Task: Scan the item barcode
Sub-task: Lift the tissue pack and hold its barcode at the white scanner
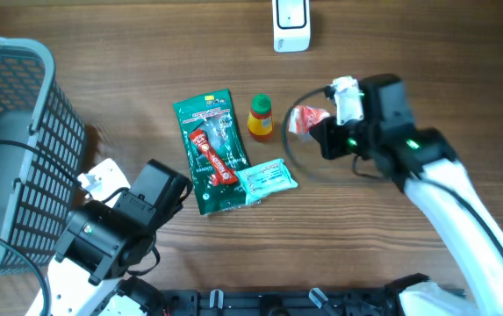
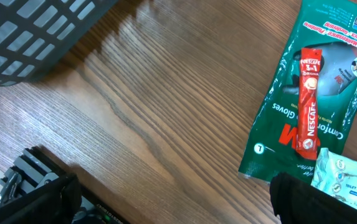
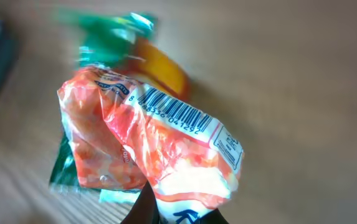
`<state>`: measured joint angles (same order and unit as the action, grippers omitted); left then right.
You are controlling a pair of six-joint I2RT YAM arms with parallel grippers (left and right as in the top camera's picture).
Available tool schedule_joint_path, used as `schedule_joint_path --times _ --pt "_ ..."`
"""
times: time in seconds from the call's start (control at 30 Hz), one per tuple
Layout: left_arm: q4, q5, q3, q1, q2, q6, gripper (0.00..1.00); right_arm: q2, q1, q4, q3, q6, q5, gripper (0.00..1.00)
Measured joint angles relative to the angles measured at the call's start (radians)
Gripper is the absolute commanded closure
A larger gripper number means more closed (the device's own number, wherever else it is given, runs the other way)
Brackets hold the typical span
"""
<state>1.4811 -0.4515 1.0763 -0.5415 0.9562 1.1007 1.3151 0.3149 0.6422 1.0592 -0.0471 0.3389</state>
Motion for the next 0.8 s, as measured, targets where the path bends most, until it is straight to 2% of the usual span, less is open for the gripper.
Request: schedule_joint_path --times 0.17,0.23,0.4,0.53,0.7,0.8 --pt "0.0 0.0 0.0 0.0 0.0 0.0 0.0 -0.246 0.0 0.078 0.002 0.67 0.425 0.96" --pt "0.0 0.0 0.0 0.0 0.0 0.0 0.0 -0.313 0.0 0.083 0.002 0.813 0.55 0.96" --pt "0.0 0.0 0.0 0.0 0.0 0.0 0.0 -0.344 0.0 0.193 0.003 0.968 0.678 0.96" --pt "0.0 0.0 0.0 0.0 0.0 0.0 0.0 -0.341 0.0 0.198 0.003 1.067 0.727 0.96" --pt "0.0 0.0 0.0 0.0 0.0 0.0 0.0 -0.341 0.0 0.176 0.003 1.089 0.747 0.96" --pt "0.001 0.0 0.0 0.0 0.0 0.0 0.0 -0.339 0.0 0.072 0.002 1.007 0.753 0.96"
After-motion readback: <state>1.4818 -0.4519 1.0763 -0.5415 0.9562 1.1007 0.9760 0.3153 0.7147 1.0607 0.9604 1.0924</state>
